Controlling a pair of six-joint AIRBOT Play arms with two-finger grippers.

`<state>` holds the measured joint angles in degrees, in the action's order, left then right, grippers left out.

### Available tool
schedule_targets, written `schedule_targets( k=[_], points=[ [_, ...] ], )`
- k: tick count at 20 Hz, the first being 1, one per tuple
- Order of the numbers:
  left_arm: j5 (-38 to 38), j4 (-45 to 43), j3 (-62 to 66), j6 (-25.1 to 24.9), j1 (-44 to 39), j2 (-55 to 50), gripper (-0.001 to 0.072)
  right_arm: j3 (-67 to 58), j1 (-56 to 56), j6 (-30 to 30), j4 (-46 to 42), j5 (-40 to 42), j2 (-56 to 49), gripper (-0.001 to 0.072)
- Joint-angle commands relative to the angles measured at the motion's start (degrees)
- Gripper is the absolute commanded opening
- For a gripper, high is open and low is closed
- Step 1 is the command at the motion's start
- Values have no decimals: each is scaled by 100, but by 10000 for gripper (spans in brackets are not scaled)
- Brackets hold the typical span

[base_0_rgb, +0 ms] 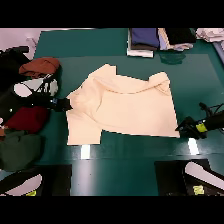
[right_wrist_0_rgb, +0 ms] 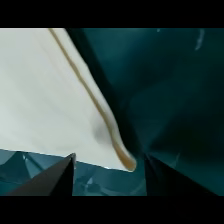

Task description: Fold the shirts.

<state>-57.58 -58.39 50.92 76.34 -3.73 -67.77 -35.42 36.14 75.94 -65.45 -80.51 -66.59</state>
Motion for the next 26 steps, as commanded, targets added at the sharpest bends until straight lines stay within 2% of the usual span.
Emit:
schedule_targets(
  k=[1,2,4,8,11,16,20,23,26],
  points=[
    [11,11,13,11,0,11,24,361,-293,-144,299,544,-166,402],
    [9,11,13,11,0,9,24,361,-538,-146,302,619,-173,340],
    [7,11,28,13,0,11,23,356,-1027,-146,295,769,-52,14],
    [13,-160,614,175,2,704,23,-592,-1692,-146,297,566,855,16],
    [7,-511,1733,232,2,1729,23,-2326,-1971,-138,293,393,1613,16],
    [122,-920,4183,487,0,2942,23,-5482,-1860,-24,278,710,2380,16],
    [306,-942,5746,756,2,3158,22,-7173,-1331,122,234,581,2500,16],
    [372,-1119,6120,870,2,3158,22,-7879,-1095,267,238,256,2295,15],
    [-271,-1532,6116,1088,0,2830,23,-8196,-1217,450,249,-164,1829,15]
  ],
)
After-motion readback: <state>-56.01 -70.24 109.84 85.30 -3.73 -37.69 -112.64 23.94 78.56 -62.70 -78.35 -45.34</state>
